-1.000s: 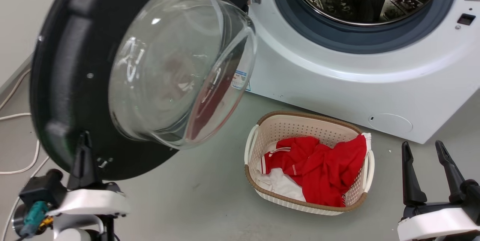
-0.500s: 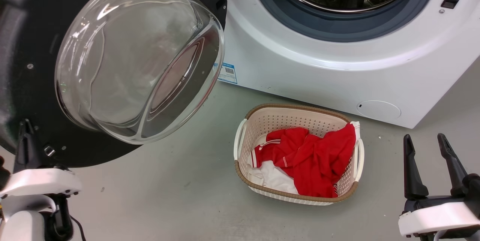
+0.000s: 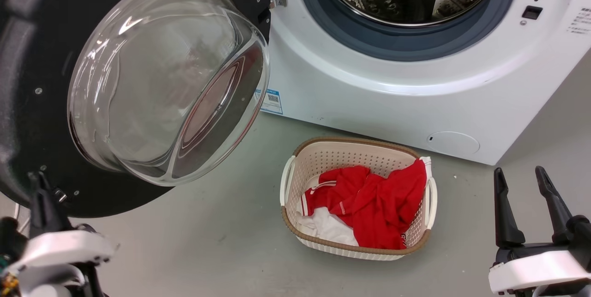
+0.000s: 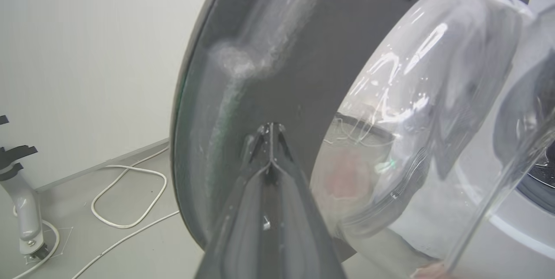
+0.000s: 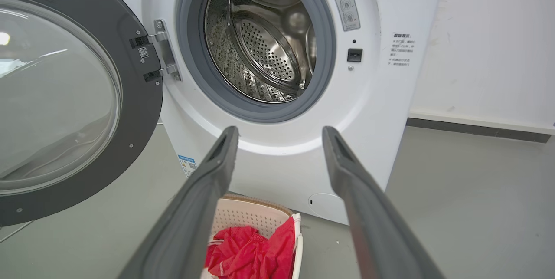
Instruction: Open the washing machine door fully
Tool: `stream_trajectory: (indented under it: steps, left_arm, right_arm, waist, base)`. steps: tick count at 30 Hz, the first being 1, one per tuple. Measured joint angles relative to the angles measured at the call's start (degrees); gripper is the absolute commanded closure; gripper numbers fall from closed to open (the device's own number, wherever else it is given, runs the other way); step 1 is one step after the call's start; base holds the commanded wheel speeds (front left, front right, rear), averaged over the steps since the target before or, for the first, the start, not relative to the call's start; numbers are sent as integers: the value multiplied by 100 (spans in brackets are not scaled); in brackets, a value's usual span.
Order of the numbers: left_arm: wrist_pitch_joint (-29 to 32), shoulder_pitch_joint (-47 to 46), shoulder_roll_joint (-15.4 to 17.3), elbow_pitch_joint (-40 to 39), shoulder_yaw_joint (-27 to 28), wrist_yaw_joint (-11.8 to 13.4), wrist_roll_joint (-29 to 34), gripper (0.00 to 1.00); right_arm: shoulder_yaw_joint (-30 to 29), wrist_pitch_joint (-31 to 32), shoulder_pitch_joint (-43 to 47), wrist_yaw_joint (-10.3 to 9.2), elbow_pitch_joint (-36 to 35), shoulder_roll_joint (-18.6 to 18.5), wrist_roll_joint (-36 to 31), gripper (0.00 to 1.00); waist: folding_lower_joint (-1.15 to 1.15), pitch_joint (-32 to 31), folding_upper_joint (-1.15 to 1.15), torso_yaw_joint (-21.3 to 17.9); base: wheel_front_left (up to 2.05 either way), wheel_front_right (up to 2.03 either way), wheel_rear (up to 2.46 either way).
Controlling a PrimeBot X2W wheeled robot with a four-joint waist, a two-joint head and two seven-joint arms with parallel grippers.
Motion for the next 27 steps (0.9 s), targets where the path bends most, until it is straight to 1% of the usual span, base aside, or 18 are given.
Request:
stream_trajectory:
  steps: [4,9,12,18,22,27]
  left_arm:
    - [0,387,-312,-335,-133,-62,175,100]
    - [0,708,-505,-709,-542,-157,365,100]
    - [0,788,-561,-845,-912,-203,535,100]
    - [0,714,-617,-856,-1608,-296,728,100]
    - [22,490,-616,-778,-1858,-347,872,100]
    - [35,347,-544,-632,-2026,-358,1037,100]
  right_arm:
    - [31,-3,52,0,19,0,37,0]
    - [43,-10,58,0,19,0,62,0]
    - [54,-29,60,0,32,0,89,0]
    - [93,-78,57,0,65,0,122,0]
    - [100,-104,53,0,90,0,121,0]
    - [96,-156,49,0,148,-1,121,0]
  waist:
    - [0,-79,0,-95]
    - [0,-125,0,-265]
    - [0,-144,0,-401]
    - [0,-169,0,-746]
    - [0,-153,0,-1005]
    - [0,-172,0,-1303]
  base:
    - [0,0,0]
    - [0,0,0]
    - [0,0,0]
    - [0,0,0]
    - [0,0,0]
    - [0,0,0]
